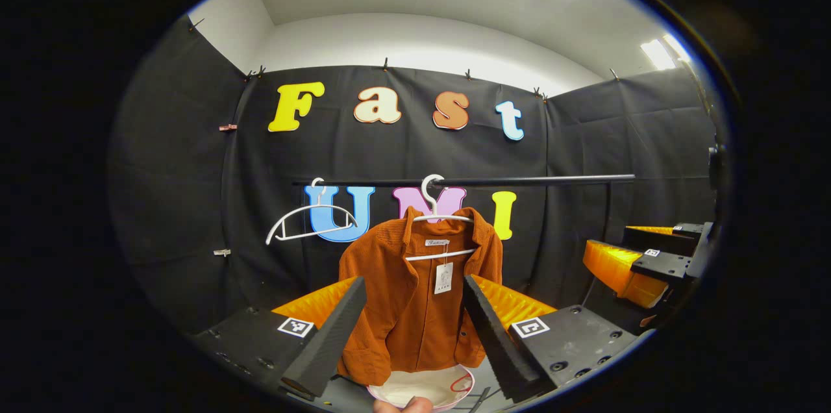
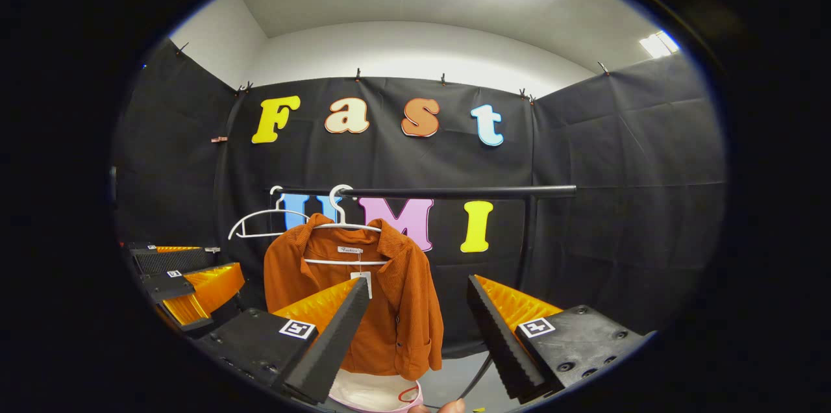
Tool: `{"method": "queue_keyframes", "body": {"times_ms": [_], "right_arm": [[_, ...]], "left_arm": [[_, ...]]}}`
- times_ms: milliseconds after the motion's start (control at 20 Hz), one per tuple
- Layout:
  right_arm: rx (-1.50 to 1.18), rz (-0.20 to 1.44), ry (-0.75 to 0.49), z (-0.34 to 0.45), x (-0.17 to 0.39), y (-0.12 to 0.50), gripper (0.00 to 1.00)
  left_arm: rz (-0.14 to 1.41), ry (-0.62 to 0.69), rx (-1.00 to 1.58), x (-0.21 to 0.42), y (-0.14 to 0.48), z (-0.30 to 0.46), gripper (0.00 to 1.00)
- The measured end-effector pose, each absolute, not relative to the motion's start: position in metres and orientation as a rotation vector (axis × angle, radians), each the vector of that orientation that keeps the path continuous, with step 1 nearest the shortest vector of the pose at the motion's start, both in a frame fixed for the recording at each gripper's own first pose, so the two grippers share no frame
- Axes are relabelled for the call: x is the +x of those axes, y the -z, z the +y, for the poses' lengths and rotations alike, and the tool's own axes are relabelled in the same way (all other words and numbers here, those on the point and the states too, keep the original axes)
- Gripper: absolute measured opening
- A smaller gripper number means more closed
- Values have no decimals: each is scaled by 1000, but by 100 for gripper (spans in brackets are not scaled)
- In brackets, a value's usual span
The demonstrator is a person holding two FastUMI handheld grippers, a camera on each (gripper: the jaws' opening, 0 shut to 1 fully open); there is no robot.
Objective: Grasp the clothes on the hanger with both hands and then place them into the laundry hamper below.
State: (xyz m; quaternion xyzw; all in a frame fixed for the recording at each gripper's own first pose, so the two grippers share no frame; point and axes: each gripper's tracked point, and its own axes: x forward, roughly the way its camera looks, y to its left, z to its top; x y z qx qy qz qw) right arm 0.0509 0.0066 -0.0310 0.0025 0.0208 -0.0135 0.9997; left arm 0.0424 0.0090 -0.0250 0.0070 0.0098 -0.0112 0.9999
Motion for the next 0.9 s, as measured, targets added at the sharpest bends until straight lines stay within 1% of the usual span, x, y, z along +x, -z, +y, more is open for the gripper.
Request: {"method": "queue_keyframes", "body": {"times_ms": [200, 250, 300, 550, 600, 650, 850, 900], "right_arm": [[30, 50, -12, 18, 83, 48, 98], [39, 42, -26, 21, 93, 50, 97], [49, 41, -39, 24, 104, 54, 97], [98, 68, -106, 30, 162, 94, 96], [105, 80, -120, 32, 173, 105, 98], [113, 93, -137, 33, 182, 116, 98], [138, 129, -191, 44, 212, 150, 98], [143, 131, -199, 45, 221, 155, 100]], "left_arm": [[13, -3, -5, 71, 38, 8, 95], [4, -12, -9, 79, 41, 8, 92], [2, -24, -11, 89, 43, 8, 94], [9, -86, 9, 137, 68, 9, 95], [16, -101, 23, 146, 76, 10, 92], [24, -114, 29, 156, 84, 10, 94], [33, -157, 33, 184, 109, 16, 95], [34, -159, 36, 191, 113, 17, 95]]}}
